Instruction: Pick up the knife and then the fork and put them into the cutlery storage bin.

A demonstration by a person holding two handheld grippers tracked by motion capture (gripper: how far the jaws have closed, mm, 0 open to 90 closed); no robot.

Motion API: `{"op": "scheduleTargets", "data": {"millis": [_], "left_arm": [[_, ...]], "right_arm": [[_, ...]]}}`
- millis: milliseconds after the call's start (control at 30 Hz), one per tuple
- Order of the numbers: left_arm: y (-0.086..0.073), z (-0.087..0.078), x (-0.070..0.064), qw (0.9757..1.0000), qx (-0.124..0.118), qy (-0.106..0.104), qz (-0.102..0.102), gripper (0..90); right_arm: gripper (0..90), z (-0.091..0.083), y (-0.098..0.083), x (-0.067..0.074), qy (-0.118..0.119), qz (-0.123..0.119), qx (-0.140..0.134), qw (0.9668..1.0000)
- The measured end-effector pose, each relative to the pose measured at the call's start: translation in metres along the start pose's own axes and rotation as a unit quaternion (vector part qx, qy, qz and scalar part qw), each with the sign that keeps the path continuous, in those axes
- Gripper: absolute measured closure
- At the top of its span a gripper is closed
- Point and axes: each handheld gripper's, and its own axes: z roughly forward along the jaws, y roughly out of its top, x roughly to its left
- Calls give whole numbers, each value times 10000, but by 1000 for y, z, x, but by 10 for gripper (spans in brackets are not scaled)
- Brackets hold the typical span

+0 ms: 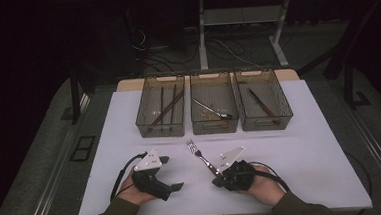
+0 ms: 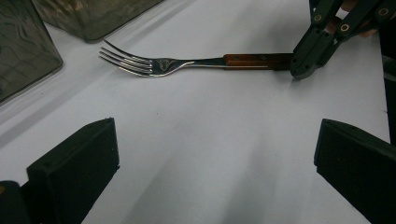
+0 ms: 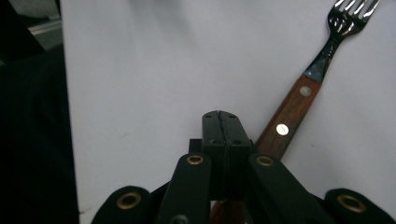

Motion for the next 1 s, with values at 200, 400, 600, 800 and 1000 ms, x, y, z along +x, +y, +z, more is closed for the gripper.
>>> {"op": "scheduleTargets", "data": {"millis": [200, 400, 600, 800, 1000], "left_arm": [[0, 0, 0, 10000, -6, 1, 2, 0], [0, 0, 0, 10000, -6, 1, -3, 0], [0, 0, 0, 10000, -8, 1, -4, 0], [0, 0, 0, 10000, -15, 2, -9, 0], [0, 0, 0, 10000, -13, -2, -7, 0]], "right_arm": [[900, -1, -1, -1, -122, -32, 103, 9999], [900, -4, -3, -6, -242, 16, 140, 9996], [900, -9, -7, -14, -406, 179, 185, 9988], [900, -14, -11, -28, -657, 202, 267, 9973], [852, -18, -7, -30, -438, 112, 228, 9987]]}}
